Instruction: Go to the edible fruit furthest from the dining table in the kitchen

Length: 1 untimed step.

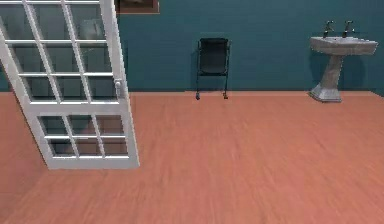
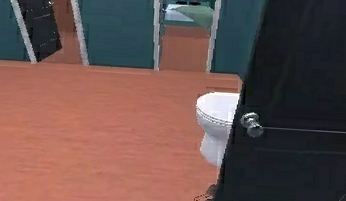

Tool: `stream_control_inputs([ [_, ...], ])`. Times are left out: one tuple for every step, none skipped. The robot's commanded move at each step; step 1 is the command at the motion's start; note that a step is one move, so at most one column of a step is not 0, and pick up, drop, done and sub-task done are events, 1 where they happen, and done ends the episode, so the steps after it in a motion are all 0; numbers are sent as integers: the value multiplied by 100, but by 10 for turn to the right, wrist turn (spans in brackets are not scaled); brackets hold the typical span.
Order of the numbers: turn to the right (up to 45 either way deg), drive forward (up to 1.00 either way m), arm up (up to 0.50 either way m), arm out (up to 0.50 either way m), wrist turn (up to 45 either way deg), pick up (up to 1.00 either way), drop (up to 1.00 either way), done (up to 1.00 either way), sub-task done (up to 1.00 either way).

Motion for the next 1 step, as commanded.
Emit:
stream_control_inputs([
  [450,0,0,0,0,0,0,0,0],
])
